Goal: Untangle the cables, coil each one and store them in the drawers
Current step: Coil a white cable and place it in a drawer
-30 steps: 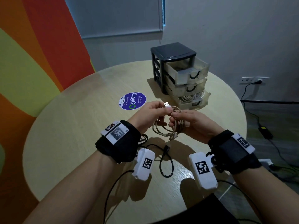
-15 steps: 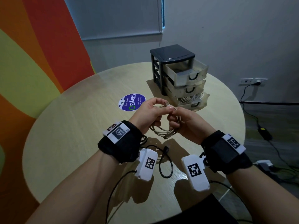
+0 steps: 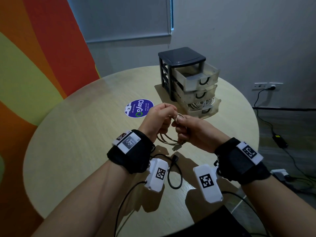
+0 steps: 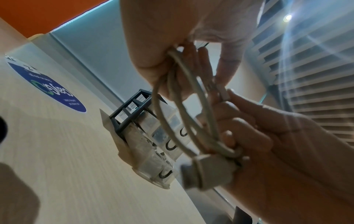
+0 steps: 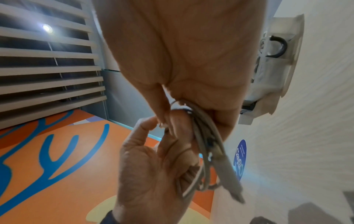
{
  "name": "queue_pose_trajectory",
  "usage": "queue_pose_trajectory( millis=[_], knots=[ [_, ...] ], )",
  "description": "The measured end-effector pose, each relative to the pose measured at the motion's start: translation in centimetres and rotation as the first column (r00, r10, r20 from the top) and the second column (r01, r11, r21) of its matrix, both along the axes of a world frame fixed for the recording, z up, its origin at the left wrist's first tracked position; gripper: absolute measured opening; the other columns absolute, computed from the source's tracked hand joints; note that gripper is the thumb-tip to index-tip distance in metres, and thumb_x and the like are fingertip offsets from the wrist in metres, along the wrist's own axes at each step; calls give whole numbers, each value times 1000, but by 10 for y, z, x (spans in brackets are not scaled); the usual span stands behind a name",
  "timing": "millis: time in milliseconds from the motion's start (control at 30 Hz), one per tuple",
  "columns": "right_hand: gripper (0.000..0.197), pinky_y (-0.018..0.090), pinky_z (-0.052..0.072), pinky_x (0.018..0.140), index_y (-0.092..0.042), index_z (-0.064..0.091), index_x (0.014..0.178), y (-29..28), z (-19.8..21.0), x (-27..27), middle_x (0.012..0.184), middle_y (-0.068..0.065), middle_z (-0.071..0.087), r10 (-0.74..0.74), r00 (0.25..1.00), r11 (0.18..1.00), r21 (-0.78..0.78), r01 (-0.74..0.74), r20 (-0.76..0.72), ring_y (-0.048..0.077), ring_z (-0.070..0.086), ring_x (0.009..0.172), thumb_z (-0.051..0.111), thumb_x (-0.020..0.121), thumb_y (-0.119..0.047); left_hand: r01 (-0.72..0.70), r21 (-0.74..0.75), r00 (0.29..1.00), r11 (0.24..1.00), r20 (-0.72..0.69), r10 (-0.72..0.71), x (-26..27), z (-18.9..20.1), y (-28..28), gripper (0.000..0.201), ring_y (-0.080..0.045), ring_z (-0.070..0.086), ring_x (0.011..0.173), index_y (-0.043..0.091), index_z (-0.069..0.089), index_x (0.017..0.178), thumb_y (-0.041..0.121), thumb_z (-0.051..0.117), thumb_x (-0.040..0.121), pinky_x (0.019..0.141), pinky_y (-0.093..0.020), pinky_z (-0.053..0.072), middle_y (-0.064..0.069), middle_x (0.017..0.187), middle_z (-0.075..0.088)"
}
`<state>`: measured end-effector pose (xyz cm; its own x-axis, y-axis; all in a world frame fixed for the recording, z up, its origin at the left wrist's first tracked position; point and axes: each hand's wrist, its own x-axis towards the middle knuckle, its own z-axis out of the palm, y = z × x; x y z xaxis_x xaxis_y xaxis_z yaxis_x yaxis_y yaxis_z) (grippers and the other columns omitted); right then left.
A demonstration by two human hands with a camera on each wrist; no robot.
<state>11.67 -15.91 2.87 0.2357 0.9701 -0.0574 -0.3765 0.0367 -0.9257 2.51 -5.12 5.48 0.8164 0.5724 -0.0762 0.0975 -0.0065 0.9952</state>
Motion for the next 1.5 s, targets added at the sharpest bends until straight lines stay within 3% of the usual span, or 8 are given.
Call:
queue_pose_trajectory(
  millis=[367,567,767,933,1133,1233,1333,1500],
  knots=[
    [19,16,40,50,-9,53,97,0,-2,8,68,-1,46,18,998,994,-108,-11,65,7,44,57,58,80,-15,-29,-60,999,998,-39,27,5,-8,2,14,-9,41,55,17,54,89,6,61,83,50,-21,32,1,65,48],
    [10,13,39,51,-8,55,86,0,-5,5,63,-2,44,-76,995,997,-30,74,-66,5,41,52,47,92,-11,-13,-50,1000,999,-2,13,5,-6,6,23,-9,45,58,16,51,95,-1,61,83,51,-19,35,-3,74,55],
    [6,15,45,49,-6,53,88,3,-13,8,65,3,48,-188,978,979,-68,194,87,6,49,47,50,92,-2,-49,139,999,989,1,49,4,-10,4,22,-11,53,61,16,55,94,5,68,81,53,-21,42,-3,72,62],
    [13,25,52,53,-9,44,83,10,-22,7,63,5,44,-477,858,866,-64,496,192,6,48,43,51,93,-5,-94,466,995,880,18,98,7,-18,-5,12,-10,57,58,17,57,92,23,65,86,59,-27,50,-3,67,63],
    [16,25,48,54,-11,45,81,12,-22,8,60,2,41,-528,847,849,-2,529,66,5,42,42,48,94,-3,-121,60,990,991,-66,125,11,-13,-4,30,-16,54,48,9,57,83,26,40,100,50,-27,51,-5,53,60],
    [17,24,47,51,-10,44,80,10,-19,10,61,4,40,-486,873,874,15,486,48,5,42,40,47,94,-1,27,-157,994,987,-102,-43,6,-5,3,23,-13,56,54,10,62,90,24,45,98,53,-24,50,0,61,64],
    [20,21,46,45,-9,43,78,7,-18,8,67,10,44,-399,915,917,13,399,63,6,42,39,43,93,5,148,-205,981,968,-93,-170,2,-5,7,17,-11,59,54,8,63,105,10,49,94,51,-21,52,-1,70,65],
    [22,20,44,43,-8,43,76,7,-15,3,64,9,42,-367,926,929,-1,369,92,7,40,38,44,92,7,36,-165,997,986,-67,-47,7,-12,4,14,-9,56,45,-2,64,98,-1,52,90,45,-17,48,-5,59,60]
  ],
)
